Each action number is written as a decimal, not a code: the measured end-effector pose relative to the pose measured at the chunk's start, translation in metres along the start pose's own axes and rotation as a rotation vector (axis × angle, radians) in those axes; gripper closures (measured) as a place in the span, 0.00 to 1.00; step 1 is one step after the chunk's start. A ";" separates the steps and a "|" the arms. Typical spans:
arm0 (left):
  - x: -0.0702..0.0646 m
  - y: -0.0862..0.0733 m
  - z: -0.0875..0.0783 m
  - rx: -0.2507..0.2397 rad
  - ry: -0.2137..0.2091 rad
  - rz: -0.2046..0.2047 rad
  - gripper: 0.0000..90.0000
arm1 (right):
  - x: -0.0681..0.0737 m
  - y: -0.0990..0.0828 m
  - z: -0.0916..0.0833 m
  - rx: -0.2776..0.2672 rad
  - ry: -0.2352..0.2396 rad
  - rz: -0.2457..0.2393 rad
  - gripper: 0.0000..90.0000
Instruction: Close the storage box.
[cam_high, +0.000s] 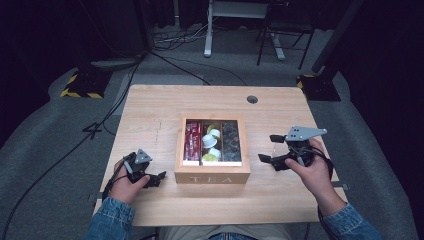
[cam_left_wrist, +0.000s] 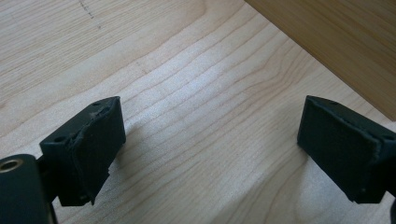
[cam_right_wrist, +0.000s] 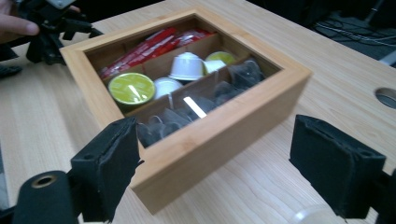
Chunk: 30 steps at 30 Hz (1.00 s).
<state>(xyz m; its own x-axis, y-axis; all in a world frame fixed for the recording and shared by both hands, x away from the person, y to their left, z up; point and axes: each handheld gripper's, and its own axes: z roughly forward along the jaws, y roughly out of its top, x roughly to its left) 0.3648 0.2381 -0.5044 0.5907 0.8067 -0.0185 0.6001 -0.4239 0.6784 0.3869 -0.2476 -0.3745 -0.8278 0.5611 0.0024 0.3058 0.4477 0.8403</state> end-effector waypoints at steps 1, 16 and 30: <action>0.000 0.000 0.000 0.000 -0.004 -0.003 0.09 | -0.003 -0.001 -0.003 0.002 -0.006 0.003 0.17; 0.002 -0.001 -0.001 -0.001 -0.004 0.007 0.09 | -0.039 -0.022 -0.038 0.052 -0.123 0.067 0.18; 0.005 -0.002 -0.002 0.002 -0.018 0.020 0.09 | -0.064 -0.049 -0.060 0.071 -0.217 0.109 0.18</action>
<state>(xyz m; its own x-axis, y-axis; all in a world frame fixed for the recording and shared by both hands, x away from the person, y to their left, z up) 0.3657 0.2436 -0.5044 0.6126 0.7902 -0.0180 0.5886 -0.4409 0.6776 0.3971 -0.3470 -0.3833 -0.6698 0.7419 -0.0321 0.4263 0.4195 0.8014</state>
